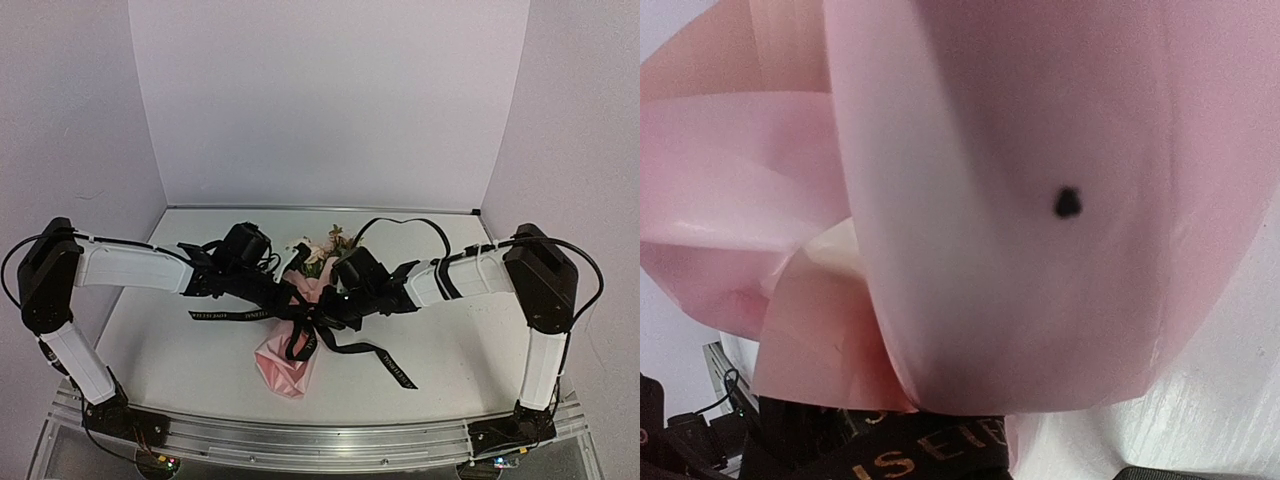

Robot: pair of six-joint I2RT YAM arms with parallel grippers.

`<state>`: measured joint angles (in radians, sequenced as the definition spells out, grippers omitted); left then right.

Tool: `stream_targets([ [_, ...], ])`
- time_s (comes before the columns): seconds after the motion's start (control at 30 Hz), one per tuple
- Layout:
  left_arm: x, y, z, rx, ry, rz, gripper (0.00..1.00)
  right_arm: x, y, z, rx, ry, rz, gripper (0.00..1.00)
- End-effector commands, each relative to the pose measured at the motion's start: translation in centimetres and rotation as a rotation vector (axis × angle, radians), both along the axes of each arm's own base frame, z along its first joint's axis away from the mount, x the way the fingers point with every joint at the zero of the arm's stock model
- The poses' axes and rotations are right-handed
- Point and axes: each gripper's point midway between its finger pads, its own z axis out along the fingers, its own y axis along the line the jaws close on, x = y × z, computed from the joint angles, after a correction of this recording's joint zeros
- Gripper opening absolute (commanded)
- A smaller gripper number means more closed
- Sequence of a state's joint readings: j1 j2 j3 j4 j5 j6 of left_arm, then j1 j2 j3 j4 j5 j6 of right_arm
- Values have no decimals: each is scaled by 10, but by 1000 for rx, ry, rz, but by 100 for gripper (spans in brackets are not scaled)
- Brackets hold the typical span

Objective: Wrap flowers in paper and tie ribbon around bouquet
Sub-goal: Cross the half-tied ribbon over the folded bouquet.

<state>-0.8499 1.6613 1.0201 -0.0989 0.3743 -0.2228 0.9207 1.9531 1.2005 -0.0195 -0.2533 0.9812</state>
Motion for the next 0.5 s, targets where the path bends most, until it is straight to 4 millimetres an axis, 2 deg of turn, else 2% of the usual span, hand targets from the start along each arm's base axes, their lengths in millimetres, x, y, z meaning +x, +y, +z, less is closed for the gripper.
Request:
stream_targets([
  [0.0, 5, -3, 29, -96, -31, 6, 0, 19, 13, 53, 146, -167, -11, 0],
  [0.23, 12, -1, 31, -106, -30, 25, 0, 17, 22, 70, 233, -218, 22, 0],
  [0.47, 7, -1, 31, -124, -13, -6, 0, 19, 25, 64, 233, -222, 30, 0],
])
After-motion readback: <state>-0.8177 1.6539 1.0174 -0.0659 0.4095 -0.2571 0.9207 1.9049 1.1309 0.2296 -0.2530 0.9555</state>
